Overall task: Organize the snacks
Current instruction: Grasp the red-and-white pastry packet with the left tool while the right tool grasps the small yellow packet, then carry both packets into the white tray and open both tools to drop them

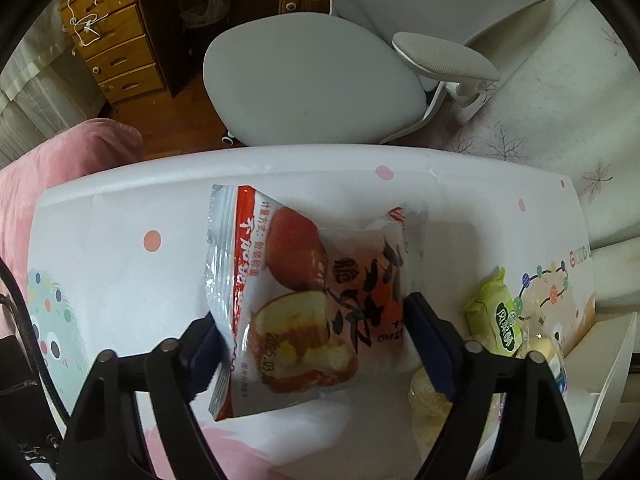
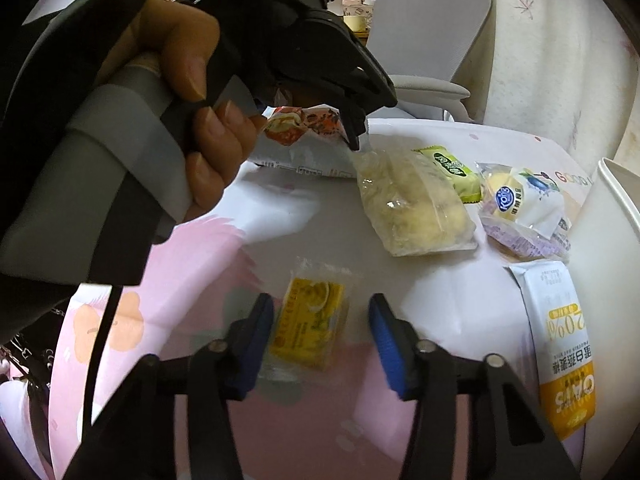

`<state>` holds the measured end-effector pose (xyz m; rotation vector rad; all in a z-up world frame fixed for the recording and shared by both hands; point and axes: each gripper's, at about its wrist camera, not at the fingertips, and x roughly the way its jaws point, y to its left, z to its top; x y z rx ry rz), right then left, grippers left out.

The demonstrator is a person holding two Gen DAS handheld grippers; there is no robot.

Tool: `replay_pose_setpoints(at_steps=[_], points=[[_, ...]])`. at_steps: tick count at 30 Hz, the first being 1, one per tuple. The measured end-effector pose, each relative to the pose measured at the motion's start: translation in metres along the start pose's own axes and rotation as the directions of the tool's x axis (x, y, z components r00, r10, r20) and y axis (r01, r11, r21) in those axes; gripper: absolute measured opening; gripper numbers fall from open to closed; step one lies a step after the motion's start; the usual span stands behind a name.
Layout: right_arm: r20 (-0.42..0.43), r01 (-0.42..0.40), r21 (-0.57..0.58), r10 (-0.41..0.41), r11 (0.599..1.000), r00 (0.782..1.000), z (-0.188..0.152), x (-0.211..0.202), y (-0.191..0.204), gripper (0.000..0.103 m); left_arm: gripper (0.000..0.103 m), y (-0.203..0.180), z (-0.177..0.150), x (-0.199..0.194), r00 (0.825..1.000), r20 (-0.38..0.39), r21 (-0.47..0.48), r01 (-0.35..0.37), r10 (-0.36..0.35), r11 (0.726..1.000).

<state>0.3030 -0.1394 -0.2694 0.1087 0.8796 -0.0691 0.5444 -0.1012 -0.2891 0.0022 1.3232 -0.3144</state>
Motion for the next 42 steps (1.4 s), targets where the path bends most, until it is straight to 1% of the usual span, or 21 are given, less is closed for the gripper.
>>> replay_pose_setpoints(at_steps=[2,3,5,8,11,17,19,26,29,32,36,38,42], points=[[-0.002,0.015,-0.013,-0.015,1.000,1.000,0.000,0.000,0.001,0.039,0.074,0.001,0.000,-0.002,1.000,0.006,-0.008,0.011,-0.011,1.000],[-0.003,0.017,-0.017,-0.017,1.000,1.000,-0.001,-0.001,0.001,0.033,0.073,0.002,-0.001,-0.003,1.000,0.003,-0.015,0.014,-0.014,1.000],[-0.010,0.010,-0.020,-0.010,1.000,1.000,-0.002,-0.001,0.000,0.031,0.071,0.004,-0.003,-0.005,1.000,0.002,-0.028,0.021,-0.021,0.999],[-0.023,0.002,-0.019,-0.003,1.000,1.000,-0.002,-0.003,-0.002,0.030,0.067,0.008,-0.007,-0.009,1.000,0.009,-0.043,0.026,-0.025,0.999],[-0.042,0.003,-0.009,-0.004,1.000,0.999,-0.002,-0.005,-0.005,0.030,0.066,0.013,-0.012,-0.015,1.000,0.022,-0.047,0.015,-0.014,0.999],[-0.073,0.017,0.002,-0.017,1.000,0.997,-0.004,-0.011,-0.013,0.029,0.065,0.027,-0.030,-0.033,0.998,0.050,-0.067,0.034,-0.030,0.997],[-0.086,0.027,0.014,-0.026,1.000,0.996,-0.005,-0.015,-0.018,0.029,0.065,0.032,-0.037,-0.040,0.998,0.048,-0.068,0.033,-0.030,0.997],[-0.109,0.061,0.028,-0.057,0.998,0.992,-0.010,-0.037,-0.024,0.029,0.066,0.053,-0.084,-0.070,0.999,0.028,-0.075,0.042,-0.040,0.996],[-0.111,0.071,0.035,-0.067,0.997,0.992,-0.014,-0.053,-0.024,0.029,0.066,0.058,-0.105,-0.082,0.999,0.018,-0.055,0.033,-0.032,0.998],[-0.113,0.080,0.046,-0.075,0.996,0.991,-0.021,-0.069,-0.025,0.029,0.066,0.063,-0.134,-0.098,1.000,0.007,-0.027,0.026,-0.025,0.999],[-0.117,0.095,0.064,-0.087,0.993,0.989,-0.031,-0.091,-0.028,0.029,0.066,0.067,-0.169,-0.119,0.999,-0.001,-0.009,0.044,-0.044,0.999],[-0.113,0.103,0.077,-0.094,0.992,0.989,-0.040,-0.106,-0.028,0.029,0.066,0.066,-0.187,-0.132,0.999,-0.004,0.002,0.050,-0.050,0.999],[-0.096,0.121,0.094,-0.112,0.988,0.989,-0.060,-0.142,-0.026,0.029,0.066,0.064,-0.227,-0.157,0.996,-0.001,0.032,0.085,-0.085,0.996]])
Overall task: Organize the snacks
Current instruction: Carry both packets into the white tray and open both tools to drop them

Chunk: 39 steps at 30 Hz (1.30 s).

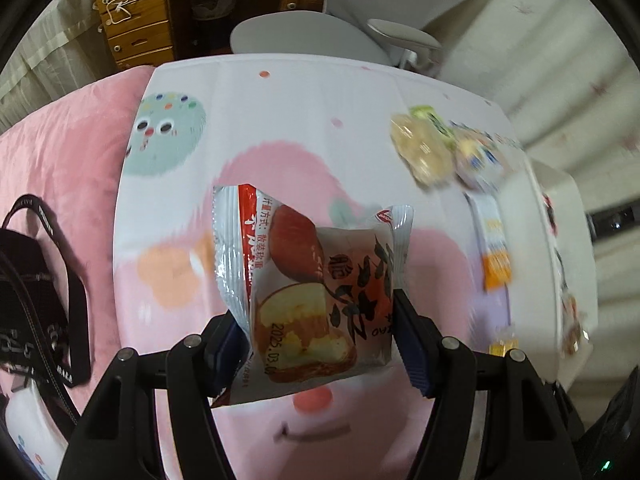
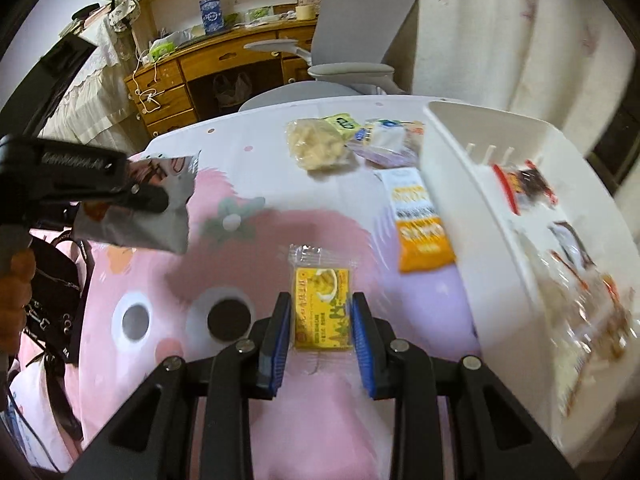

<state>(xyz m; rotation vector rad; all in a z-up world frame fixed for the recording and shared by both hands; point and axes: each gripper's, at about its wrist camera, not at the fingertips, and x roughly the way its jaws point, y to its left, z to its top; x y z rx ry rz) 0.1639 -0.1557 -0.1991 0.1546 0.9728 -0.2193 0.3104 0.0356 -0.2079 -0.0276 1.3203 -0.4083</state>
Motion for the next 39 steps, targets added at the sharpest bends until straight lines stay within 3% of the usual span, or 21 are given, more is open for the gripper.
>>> replay_pose_setpoints(at_steps=[8,14,24,39], points=[[0.040,0.050,0.077,-0.053,0.996,0.998,-0.042,-0.059,-0.018,0.029,0.066,-0.029,-0.080,-0.032,0.996,-0.056,0.051,0.074,-0.071,0.996],[0.051,0.090,0.121,-0.097,0.989,0.994,-0.065,-0.096,-0.039,0.029,0.066,-0.057,-0.117,-0.042,0.989,-0.101,0.111,0.118,-0.107,0.987],[0.083,0.067,0.146,-0.080,0.987,0.993,-0.070,-0.121,-0.084,0.030,0.066,-0.122,-0.126,-0.065,0.984,-0.059,0.217,0.176,-0.167,0.960],[0.117,-0.068,-0.006,0.068,0.998,0.991,-0.027,-0.117,-0.195,0.030,0.067,-0.252,-0.109,-0.054,0.973,0.074,0.181,0.205,-0.221,0.962]])
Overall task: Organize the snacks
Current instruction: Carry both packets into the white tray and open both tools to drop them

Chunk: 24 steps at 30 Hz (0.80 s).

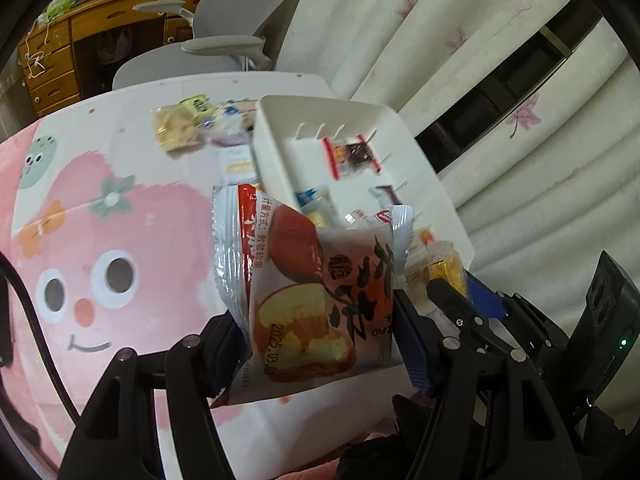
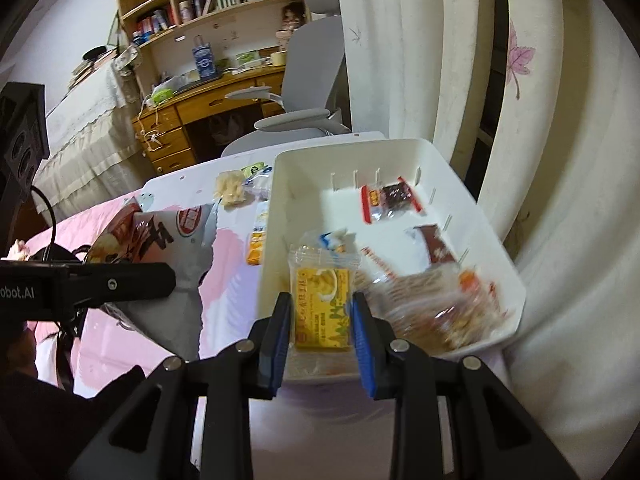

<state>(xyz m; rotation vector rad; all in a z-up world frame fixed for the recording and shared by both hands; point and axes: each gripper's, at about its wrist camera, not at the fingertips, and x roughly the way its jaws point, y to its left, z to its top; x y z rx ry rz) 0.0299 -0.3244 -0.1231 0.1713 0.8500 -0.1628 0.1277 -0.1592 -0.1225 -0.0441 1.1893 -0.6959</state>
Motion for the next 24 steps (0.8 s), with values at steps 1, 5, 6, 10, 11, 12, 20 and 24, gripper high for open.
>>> replay_pose_setpoints(at_steps=[1,5,6,10,11,12,20,24], points=[[0.000,-0.007,-0.011,0.007,1.000,1.000,0.003,0.001,-0.008,0.030,0.067,-0.007,0.003,0.004,1.000,0.009,-0.007,0.002,-0.002,1.000],[0.002,-0.022,-0.044,0.022,0.999,1.000,0.014,0.003,-0.037,0.030,0.067,-0.030,0.011,0.020,1.000,0.028,-0.032,0.010,-0.009,0.999],[0.005,-0.028,-0.054,0.029,0.998,1.000,0.017,0.004,-0.044,0.030,0.067,-0.034,0.013,0.024,0.999,0.032,-0.035,0.013,-0.012,0.999],[0.012,-0.060,-0.099,0.061,0.993,0.998,0.026,0.006,-0.067,0.030,0.067,-0.052,0.022,0.041,0.999,0.040,-0.043,0.022,-0.021,0.999],[0.009,-0.065,-0.108,0.066,0.992,0.998,0.028,0.007,-0.072,0.030,0.067,-0.058,0.025,0.046,0.999,0.046,-0.043,0.024,-0.022,0.999],[0.008,-0.069,-0.116,0.070,0.991,0.997,0.030,0.009,-0.077,0.030,0.067,-0.062,0.028,0.049,0.998,0.051,-0.042,0.024,-0.022,0.999],[-0.003,-0.103,-0.142,0.104,0.984,0.995,0.046,0.020,-0.107,0.030,0.079,-0.083,0.043,0.068,0.998,0.065,-0.044,0.006,-0.003,0.999],[-0.028,-0.124,-0.141,0.121,0.982,0.992,0.048,0.027,-0.113,0.034,0.082,-0.081,0.044,0.073,0.999,0.050,-0.065,-0.006,0.009,0.998]])
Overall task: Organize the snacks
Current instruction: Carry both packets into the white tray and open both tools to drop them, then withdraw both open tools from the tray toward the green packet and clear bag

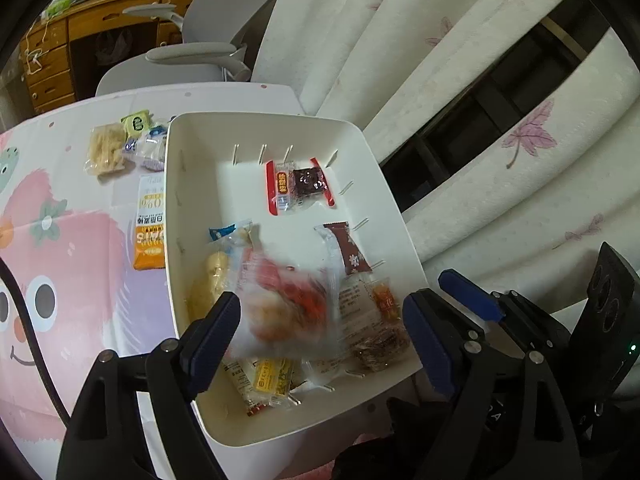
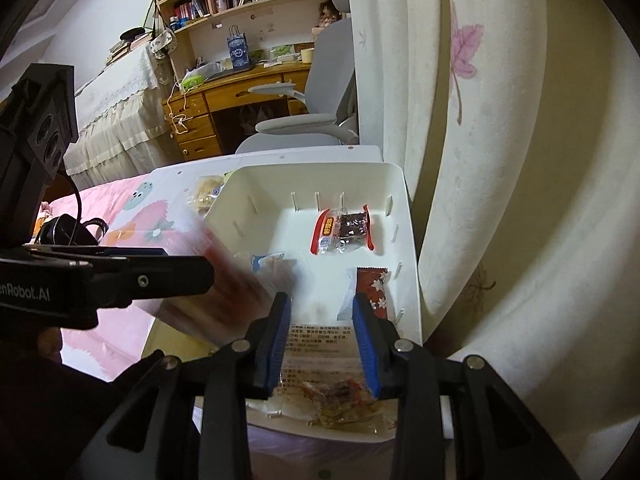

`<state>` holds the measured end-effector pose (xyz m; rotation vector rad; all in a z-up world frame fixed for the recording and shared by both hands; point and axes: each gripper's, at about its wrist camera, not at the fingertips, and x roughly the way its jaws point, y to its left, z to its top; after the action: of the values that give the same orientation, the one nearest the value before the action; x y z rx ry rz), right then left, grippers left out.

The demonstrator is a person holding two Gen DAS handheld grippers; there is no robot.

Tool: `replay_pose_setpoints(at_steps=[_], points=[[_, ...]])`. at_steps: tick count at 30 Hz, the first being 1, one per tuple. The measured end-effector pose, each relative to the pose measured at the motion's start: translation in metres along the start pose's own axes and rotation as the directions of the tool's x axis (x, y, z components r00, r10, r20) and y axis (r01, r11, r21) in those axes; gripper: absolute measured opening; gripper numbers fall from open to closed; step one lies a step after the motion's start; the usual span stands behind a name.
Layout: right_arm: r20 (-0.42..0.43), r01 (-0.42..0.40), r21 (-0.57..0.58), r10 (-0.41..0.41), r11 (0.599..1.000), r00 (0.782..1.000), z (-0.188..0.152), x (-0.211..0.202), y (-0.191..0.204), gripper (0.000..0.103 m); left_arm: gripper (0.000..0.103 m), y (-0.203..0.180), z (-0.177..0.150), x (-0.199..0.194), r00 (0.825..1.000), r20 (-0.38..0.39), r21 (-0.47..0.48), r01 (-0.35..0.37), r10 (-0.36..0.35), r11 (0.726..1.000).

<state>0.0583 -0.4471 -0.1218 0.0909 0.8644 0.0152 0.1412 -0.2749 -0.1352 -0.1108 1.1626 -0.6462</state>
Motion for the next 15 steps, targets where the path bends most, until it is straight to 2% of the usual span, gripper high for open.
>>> replay_pose_setpoints(at_steps=[6,15], points=[[-0.019,-0.025,-0.002,0.025,1.000,1.000,0.000,0.007,0.003,0.039,0.083,0.013,-0.006,-0.004,0.999,-0.009,-0.035,-0.032,0.032,0.999],[-0.113,-0.093,0.012,0.093,0.996,0.989,-0.006,0.027,0.032,0.040,0.083,0.055,-0.027,-0.030,0.995,-0.017,-0.109,-0.104,0.103,0.989]])
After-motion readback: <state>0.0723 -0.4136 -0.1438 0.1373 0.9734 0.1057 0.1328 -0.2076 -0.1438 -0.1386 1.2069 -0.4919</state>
